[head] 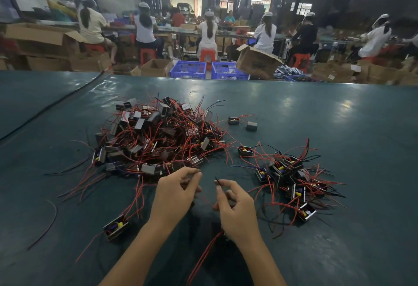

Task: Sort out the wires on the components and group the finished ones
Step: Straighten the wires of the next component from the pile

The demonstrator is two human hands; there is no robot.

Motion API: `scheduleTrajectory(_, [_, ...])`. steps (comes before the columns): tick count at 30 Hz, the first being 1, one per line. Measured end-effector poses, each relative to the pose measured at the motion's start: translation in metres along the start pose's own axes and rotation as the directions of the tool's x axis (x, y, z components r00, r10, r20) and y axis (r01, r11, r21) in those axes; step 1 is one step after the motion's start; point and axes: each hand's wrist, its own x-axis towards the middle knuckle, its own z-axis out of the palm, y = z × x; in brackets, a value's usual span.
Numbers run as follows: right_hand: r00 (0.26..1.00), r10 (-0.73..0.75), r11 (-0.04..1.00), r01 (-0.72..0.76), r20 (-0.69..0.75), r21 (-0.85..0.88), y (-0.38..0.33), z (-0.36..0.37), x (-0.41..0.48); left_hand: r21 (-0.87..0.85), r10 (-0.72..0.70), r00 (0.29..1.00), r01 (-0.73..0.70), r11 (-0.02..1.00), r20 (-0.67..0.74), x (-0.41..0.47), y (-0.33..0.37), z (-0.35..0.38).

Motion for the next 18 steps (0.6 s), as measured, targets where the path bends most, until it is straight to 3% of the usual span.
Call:
scheduleTrajectory(5, [0.998, -0.034, 0.999, 0.033, 0.058, 0.029, -0.009, 0.005, -0.006, -0.264, -0.083, 0.997, 0.083, 0.961, 0.010, -0.021, 0.007, -0.005])
scheduleTrajectory(18, [0.999, -0.003, 0.964, -0.006, 0.035, 0.266, -0.024, 0.013, -0.018, -0.354, -0.025, 1.000, 0.027, 0.935, 0.013, -0.037, 0.007, -0.007])
